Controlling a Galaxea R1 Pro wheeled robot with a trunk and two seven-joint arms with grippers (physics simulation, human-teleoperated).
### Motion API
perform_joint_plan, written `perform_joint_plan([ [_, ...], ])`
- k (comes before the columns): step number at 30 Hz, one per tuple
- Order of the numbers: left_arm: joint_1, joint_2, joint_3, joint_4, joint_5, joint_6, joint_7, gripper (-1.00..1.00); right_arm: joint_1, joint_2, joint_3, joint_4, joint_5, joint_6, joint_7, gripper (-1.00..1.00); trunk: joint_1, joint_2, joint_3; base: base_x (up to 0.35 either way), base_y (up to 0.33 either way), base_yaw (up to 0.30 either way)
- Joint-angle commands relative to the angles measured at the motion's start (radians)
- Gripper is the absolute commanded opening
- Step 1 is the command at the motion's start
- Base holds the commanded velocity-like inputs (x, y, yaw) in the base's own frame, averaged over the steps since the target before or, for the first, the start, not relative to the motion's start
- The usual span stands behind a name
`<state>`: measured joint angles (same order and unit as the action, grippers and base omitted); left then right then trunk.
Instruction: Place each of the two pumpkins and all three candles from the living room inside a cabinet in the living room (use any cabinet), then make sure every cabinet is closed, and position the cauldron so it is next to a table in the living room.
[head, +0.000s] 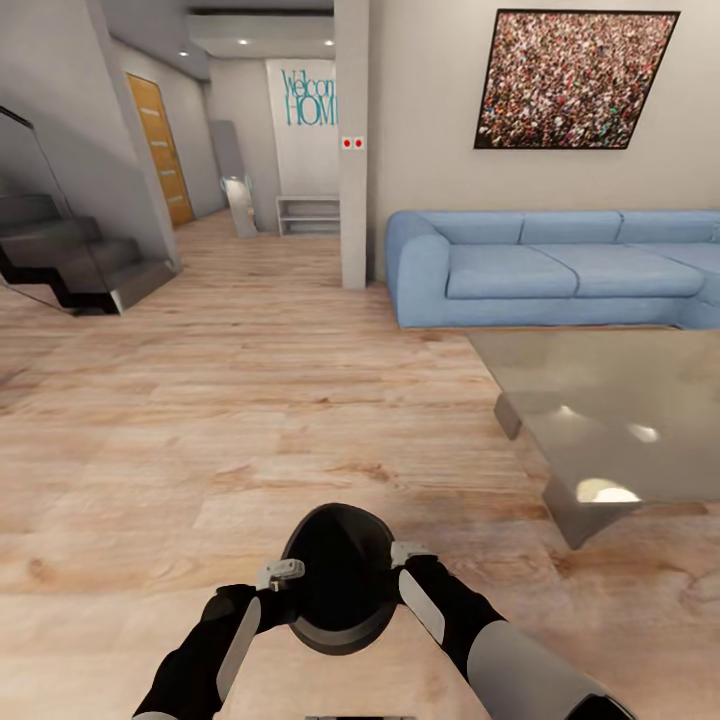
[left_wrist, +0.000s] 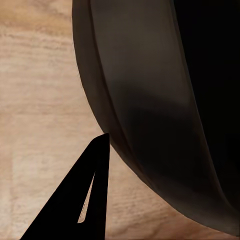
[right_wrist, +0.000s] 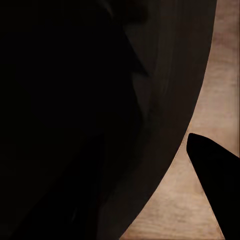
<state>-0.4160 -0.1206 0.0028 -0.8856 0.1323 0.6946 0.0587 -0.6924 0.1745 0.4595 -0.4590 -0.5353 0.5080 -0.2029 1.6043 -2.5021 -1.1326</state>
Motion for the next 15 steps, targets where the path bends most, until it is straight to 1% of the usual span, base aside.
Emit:
perform_joint_plan([
  [1, 0.000, 0.001, -0.004, 0.000, 0.006, 0.000, -0.004, -1.00, -0.001, 0.000, -0.002, -0.006, -0.004, -0.003, 0.002, -1.00, 0.000, 0.000, 0.000, 0.331, 0.025, -0.001],
  [15, 0.000, 0.001, -0.002, 0.000, 0.006, 0.000, -0.004, -1.00, -0.001, 0.000, -0.002, -0.006, -0.004, -0.003, 0.002, -1.00, 0.000, 0.000, 0.000, 0.331, 0.069, 0.000],
])
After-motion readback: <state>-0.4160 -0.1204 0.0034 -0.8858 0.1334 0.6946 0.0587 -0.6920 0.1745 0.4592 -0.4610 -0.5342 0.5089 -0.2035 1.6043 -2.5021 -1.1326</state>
